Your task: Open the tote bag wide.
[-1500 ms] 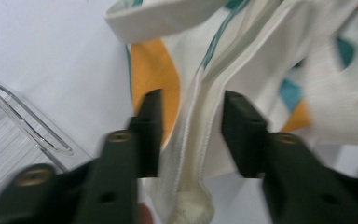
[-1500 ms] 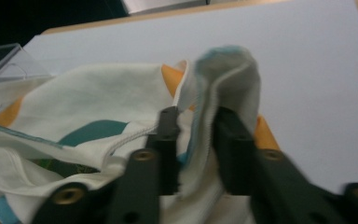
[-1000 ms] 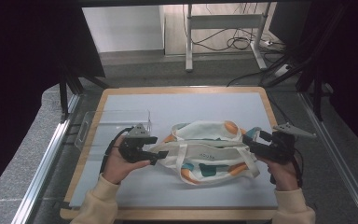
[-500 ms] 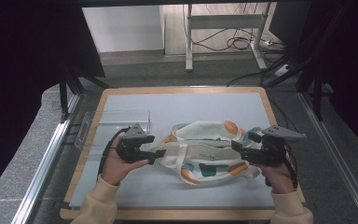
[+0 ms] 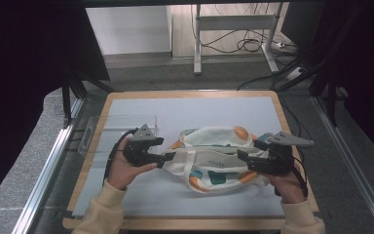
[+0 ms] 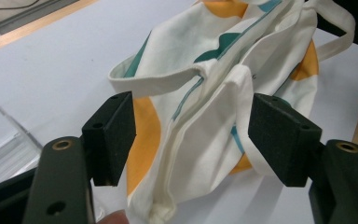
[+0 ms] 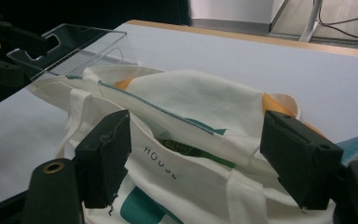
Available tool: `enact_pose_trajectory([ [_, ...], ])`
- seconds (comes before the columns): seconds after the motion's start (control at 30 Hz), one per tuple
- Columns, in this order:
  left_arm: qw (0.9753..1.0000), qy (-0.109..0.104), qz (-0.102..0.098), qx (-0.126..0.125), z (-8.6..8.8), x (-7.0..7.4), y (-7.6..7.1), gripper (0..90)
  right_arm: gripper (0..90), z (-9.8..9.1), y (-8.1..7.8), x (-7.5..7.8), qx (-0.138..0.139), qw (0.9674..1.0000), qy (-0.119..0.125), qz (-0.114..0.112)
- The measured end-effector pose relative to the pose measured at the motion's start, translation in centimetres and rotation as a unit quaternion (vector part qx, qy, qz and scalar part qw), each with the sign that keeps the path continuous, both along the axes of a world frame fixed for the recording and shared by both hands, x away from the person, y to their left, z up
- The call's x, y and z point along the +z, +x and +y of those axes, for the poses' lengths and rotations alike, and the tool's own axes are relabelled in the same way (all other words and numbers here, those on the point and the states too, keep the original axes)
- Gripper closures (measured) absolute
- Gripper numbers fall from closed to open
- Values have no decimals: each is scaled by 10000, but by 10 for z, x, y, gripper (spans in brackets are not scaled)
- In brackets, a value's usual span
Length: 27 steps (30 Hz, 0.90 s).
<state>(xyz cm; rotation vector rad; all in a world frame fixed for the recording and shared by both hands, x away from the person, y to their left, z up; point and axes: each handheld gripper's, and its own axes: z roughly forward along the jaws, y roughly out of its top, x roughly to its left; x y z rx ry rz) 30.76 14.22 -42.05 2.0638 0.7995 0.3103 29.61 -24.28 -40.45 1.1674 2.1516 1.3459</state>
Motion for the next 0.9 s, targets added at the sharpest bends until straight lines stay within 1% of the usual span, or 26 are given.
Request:
enact_pose_trajectory([
  [0.1, 9999, 67, -61, -65, -5, 5, 2, 325, 248, 3, -2, 1, 78, 10000, -21, -9],
  [0.23, 9997, 147, -81, -152, -11, 11, 8, 328, 248, 6, -1, 0, 134, 9999, -35, 9],
  [0.4, 9996, 157, -14, -228, -16, 12, 20, 338, 247, 5, -1, -1, 134, 9999, -31, 13],
  [0.47, 9995, 158, 68, -262, -18, 11, 25, 357, 248, 5, -2, -1, 145, 9999, -29, 9],
  [0.57, 9993, 202, 118, -281, -20, 10, 32, 371, 247, 7, -2, -1, 176, 9998, -28, 10],
  [0.67, 9992, 178, 172, -324, -22, 9, 39, 381, 247, 8, -2, -2, 206, 9998, -47, 29],
  [0.87, 9983, 242, 226, -480, -32, 7, 53, 383, 246, 10, -1, -4, 219, 9997, -60, 55],
  [0.9, 9983, 217, 229, -483, -33, 7, 54, 384, 245, 10, -1, -4, 225, 9997, -69, 64],
])
